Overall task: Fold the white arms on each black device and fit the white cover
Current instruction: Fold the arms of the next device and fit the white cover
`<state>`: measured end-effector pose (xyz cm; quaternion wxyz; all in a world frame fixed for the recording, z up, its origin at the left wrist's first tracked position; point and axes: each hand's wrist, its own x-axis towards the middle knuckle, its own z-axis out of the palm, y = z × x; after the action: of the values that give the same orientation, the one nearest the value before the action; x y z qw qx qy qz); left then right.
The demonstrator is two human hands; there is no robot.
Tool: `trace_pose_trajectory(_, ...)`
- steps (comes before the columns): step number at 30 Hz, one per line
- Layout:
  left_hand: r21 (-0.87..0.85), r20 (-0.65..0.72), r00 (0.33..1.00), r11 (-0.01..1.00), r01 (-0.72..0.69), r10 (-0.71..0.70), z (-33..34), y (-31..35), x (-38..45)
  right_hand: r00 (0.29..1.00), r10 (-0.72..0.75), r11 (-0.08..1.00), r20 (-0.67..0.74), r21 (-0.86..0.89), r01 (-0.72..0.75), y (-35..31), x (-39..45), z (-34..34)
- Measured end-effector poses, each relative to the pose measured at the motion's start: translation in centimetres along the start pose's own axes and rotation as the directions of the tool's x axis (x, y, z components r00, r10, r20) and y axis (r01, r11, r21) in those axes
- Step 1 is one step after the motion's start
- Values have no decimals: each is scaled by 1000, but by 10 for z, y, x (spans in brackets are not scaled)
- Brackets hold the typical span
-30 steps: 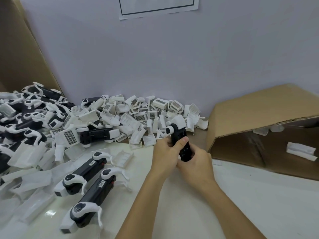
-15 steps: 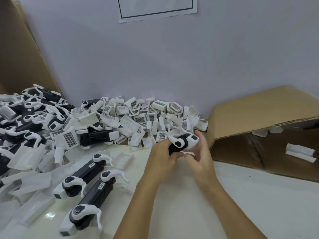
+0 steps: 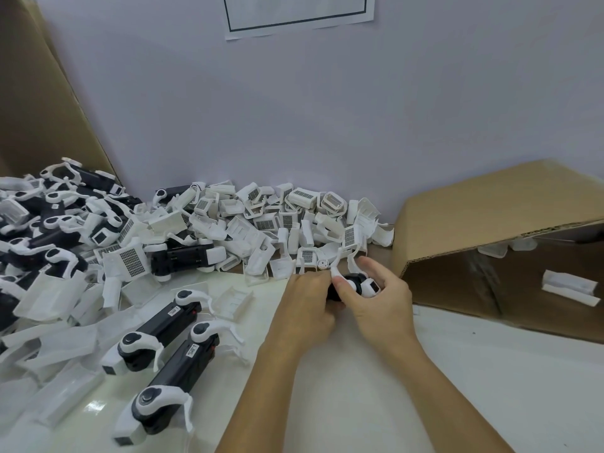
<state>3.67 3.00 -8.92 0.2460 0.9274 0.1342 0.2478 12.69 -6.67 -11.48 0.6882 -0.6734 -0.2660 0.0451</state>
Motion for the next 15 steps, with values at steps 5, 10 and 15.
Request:
trace_pose_trajectory(5,-130,-37,995,987,91,-97,4,-6,3,996,-38,995,82,92,30,-4,-3,-2)
trace_pose_trajectory(10,-427,-154,933,873,235,-326,0,-13,6,998,-50,986,-32,159,54,-3,-2,-6)
trace_pose_trajectory(15,-652,-134,877,708,273,-462,-9,-14,8,999,-23,995,-28,101,25,0,0,-5)
